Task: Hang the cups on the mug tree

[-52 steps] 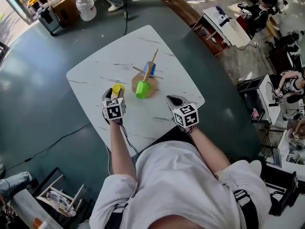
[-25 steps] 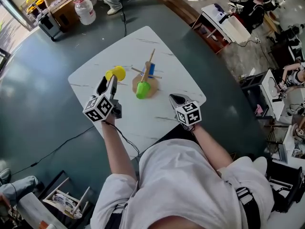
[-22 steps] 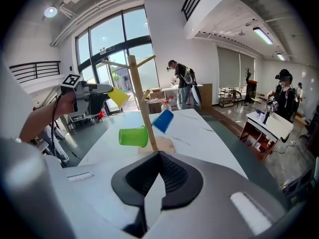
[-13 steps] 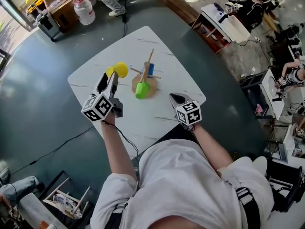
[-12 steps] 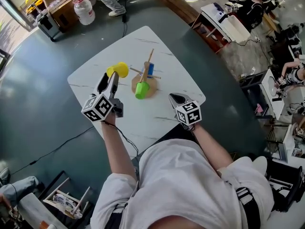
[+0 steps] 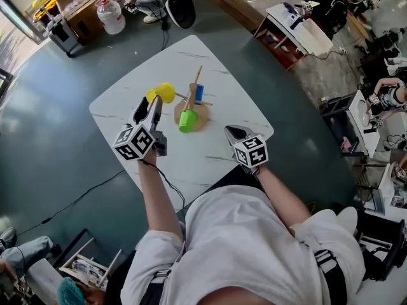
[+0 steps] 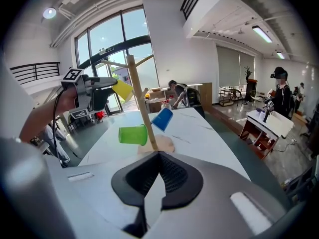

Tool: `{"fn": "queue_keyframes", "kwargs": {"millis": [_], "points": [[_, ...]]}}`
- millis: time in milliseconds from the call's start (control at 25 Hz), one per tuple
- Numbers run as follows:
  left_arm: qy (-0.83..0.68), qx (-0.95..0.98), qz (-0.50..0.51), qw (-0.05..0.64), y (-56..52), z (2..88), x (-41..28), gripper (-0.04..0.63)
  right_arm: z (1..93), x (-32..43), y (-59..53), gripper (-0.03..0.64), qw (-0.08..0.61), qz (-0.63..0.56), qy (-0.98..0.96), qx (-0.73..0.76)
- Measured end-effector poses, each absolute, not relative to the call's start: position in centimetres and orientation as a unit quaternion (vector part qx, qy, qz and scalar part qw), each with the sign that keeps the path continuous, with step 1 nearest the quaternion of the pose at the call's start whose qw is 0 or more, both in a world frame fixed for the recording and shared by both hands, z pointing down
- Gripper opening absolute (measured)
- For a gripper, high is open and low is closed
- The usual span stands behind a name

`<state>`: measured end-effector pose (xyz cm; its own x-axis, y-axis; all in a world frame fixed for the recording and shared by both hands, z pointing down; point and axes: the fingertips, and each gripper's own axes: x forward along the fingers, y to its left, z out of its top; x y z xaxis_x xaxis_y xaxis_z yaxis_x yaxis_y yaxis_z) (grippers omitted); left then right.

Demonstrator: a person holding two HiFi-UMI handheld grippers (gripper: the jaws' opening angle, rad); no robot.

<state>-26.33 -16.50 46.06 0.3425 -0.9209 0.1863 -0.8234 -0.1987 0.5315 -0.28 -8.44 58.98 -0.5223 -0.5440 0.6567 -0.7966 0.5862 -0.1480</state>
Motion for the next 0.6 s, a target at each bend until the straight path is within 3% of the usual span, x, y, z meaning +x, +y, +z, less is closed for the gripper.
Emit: {"fn": "queue_keyframes", "kwargs": {"millis": [600], "points": [[-0.566, 0.775, -0.036, 0.28, -17.7, 47.5, -24.4, 0.199, 59.2, 0.8, -8.9, 0.0, 0.281, 0.228, -0.838, 0.409]]}}
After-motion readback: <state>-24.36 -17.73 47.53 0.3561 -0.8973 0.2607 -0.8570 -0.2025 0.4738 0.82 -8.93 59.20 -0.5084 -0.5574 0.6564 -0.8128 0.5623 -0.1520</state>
